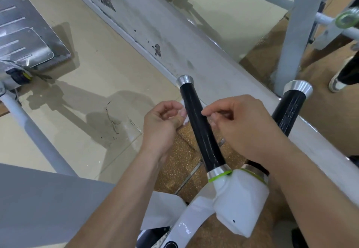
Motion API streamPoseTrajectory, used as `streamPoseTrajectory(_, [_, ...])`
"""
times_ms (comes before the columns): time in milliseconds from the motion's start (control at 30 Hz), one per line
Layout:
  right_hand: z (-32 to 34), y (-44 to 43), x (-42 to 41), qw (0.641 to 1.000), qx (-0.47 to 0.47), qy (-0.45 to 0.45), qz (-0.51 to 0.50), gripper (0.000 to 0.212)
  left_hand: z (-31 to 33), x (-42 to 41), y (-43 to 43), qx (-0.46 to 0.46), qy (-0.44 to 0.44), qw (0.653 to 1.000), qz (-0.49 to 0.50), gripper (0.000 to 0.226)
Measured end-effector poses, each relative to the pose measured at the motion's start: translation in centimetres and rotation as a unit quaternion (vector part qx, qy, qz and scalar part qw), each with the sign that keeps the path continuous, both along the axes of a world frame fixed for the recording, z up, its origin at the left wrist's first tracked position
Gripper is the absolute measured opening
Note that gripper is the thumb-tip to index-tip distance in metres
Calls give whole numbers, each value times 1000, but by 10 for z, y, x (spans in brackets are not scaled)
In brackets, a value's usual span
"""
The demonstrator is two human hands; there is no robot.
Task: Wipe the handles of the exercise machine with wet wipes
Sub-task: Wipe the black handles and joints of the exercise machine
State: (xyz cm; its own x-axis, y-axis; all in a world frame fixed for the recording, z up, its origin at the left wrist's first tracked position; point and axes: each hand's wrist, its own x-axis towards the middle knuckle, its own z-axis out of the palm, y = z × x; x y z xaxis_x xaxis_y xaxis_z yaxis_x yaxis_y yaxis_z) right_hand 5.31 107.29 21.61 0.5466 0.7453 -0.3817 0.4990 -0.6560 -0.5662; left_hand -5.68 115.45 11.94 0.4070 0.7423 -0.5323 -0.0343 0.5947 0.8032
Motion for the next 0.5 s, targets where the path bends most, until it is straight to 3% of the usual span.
streamPoseTrajectory(133, [1,0,3,998,6,50,-27,22,0,7,3,-34,-36,998,47,24])
streamPoseTrajectory(233, [1,1,-1,999,17,30,-25,20,2,6,-15,-58,-38,994,84,19])
streamPoseTrajectory(500, [1,4,-7,999,28,-6,-25,18,8,-4,-18,-50,-41,995,71,16])
